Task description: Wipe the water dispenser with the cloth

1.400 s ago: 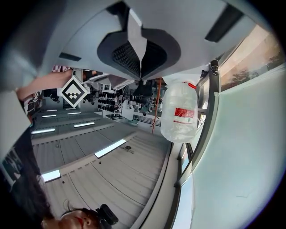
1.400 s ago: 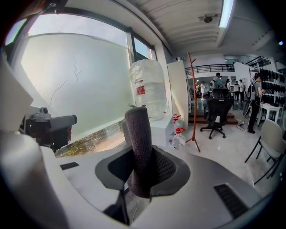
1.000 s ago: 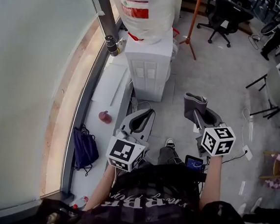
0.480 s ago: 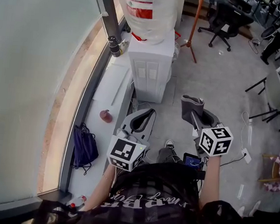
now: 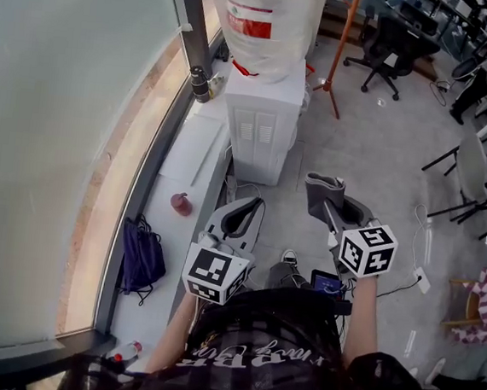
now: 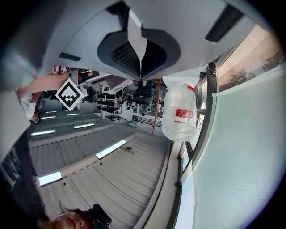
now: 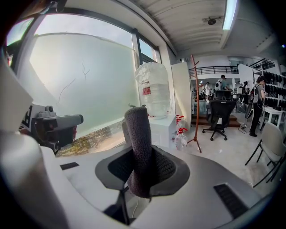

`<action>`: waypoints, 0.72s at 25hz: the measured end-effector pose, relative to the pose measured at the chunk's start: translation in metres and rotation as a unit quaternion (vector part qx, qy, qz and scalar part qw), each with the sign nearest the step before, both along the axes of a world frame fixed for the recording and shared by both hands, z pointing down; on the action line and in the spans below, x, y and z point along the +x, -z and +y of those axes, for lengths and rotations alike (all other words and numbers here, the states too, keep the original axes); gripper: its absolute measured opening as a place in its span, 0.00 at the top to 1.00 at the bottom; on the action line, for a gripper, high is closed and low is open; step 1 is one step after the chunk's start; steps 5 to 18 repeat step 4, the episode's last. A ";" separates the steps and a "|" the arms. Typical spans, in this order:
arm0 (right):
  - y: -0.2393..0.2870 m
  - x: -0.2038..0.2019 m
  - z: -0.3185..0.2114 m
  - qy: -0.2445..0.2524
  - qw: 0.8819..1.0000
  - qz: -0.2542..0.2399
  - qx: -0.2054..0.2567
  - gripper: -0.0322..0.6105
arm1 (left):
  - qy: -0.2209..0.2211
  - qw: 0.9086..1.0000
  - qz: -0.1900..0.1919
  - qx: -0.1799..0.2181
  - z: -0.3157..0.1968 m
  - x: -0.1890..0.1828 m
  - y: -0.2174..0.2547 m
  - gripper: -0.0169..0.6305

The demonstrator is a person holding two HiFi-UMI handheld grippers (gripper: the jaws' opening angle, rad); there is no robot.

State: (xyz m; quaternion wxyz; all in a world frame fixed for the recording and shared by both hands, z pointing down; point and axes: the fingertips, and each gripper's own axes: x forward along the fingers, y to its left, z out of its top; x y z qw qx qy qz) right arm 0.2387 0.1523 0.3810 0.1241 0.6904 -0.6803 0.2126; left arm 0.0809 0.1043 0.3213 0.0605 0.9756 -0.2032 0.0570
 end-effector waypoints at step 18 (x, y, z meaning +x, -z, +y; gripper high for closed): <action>-0.006 -0.011 -0.005 0.001 1.000 0.000 -0.004 0.79 | 0.003 1.000 0.002 -0.003 -0.007 -0.012 -0.004 0.94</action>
